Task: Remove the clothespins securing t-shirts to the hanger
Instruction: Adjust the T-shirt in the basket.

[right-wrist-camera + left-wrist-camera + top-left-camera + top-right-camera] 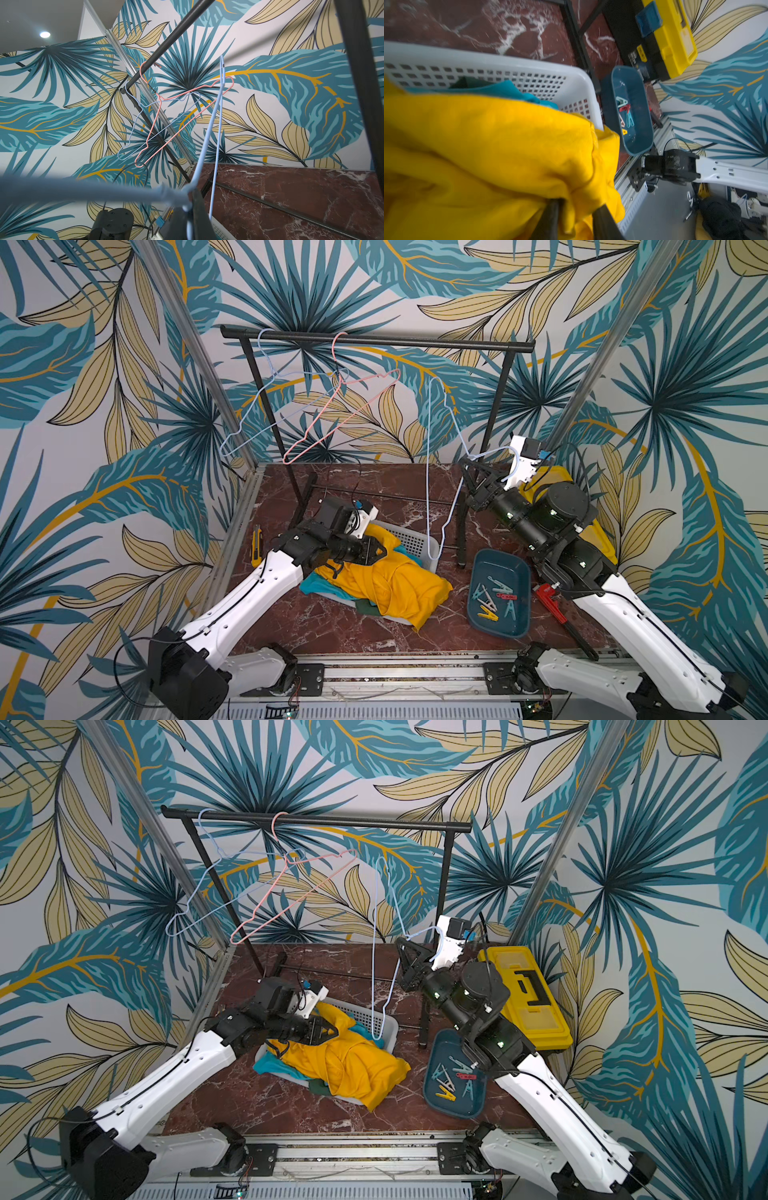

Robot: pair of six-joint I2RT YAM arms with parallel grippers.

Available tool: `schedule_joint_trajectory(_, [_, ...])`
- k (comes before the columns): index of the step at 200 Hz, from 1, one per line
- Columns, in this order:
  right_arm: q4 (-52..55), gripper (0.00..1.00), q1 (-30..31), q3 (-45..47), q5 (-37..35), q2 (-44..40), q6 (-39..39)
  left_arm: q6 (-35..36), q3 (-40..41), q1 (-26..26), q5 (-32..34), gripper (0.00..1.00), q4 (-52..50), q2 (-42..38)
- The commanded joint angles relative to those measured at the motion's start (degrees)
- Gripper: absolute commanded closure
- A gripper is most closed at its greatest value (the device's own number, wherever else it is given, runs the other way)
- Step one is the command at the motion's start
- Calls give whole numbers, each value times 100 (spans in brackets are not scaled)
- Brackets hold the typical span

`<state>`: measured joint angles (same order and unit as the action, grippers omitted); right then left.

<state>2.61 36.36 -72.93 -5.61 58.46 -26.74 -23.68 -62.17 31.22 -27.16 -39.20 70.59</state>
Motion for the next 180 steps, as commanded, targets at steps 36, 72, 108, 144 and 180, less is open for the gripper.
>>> schedule_joint_trajectory(36, [680, 100, -10, 426, -601, -689, 178, 396, -1033, 579, 436, 0, -1034, 364])
schedule_joint_trajectory(72, [925, 100, -12, 613, -978, -1101, 226, 446, -1592, 1220, 709, 0, -1346, 362])
schedule_joint_trajectory(108, [1267, 100, -11, 690, -1079, -1283, 263, 733, -1655, 2014, 1110, 5, -1982, 854])
schedule_joint_trajectory(144, [1314, 100, -6, 771, -1121, -1373, 220, 901, -1759, 2345, 1671, 8, -2452, 1523])
schedule_joint_trajectory(180, [1400, 100, -11, 762, -1151, -1416, 252, 926, -1857, 2492, 1569, 1, -2517, 1842])
